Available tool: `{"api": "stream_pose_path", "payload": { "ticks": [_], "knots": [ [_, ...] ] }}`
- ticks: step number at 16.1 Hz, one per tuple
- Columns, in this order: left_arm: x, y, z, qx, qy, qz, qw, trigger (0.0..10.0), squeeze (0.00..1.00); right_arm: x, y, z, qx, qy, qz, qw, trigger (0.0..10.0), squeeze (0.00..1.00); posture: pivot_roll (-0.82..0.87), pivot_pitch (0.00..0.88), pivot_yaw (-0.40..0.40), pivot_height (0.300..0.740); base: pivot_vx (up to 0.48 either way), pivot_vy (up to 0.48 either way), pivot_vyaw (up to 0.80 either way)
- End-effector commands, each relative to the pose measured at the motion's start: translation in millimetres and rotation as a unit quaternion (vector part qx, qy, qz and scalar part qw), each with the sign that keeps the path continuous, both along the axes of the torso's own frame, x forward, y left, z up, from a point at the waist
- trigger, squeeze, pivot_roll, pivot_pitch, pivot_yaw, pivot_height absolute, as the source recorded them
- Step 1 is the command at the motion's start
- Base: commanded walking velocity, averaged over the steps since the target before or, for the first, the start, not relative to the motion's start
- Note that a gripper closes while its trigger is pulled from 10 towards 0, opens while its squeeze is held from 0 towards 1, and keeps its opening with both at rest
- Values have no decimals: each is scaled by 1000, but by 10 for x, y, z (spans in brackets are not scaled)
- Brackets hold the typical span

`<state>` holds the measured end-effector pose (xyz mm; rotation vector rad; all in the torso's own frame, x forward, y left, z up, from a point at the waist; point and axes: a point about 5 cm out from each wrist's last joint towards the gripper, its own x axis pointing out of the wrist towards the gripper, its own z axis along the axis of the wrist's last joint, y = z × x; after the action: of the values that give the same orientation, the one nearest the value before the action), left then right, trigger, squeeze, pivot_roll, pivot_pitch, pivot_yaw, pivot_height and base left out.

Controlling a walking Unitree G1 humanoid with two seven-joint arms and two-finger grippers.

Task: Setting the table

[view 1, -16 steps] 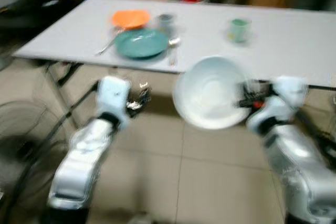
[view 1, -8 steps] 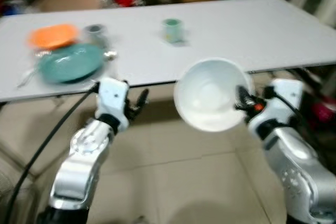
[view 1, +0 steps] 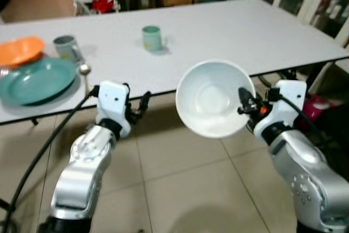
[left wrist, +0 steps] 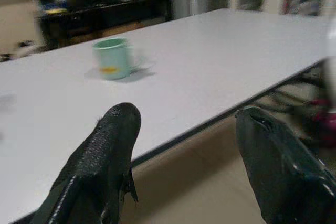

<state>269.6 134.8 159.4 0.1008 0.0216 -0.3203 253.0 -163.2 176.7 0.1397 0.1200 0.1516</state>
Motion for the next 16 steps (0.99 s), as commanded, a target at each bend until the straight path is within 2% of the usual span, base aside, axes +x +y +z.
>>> {"api": "stream_pose_path", "payload": {
  "ticks": [1, 16],
  "knots": [
    [-4, 56, 33, 7, -7, 8, 1000, 10000, 0, 6, 4, 57, 4, -12, -1, 1000, 10000, 0, 36, 0, 26, 740, 281, 0, 0],
    [-11, 47, 28, 3, -2, 3, 1000, 10000, 0, 5, -66, -10, 7, 14, -29, 999, 10000, 0, 34, 0, 37, 740, 298, 0, 0]
  ]
}}
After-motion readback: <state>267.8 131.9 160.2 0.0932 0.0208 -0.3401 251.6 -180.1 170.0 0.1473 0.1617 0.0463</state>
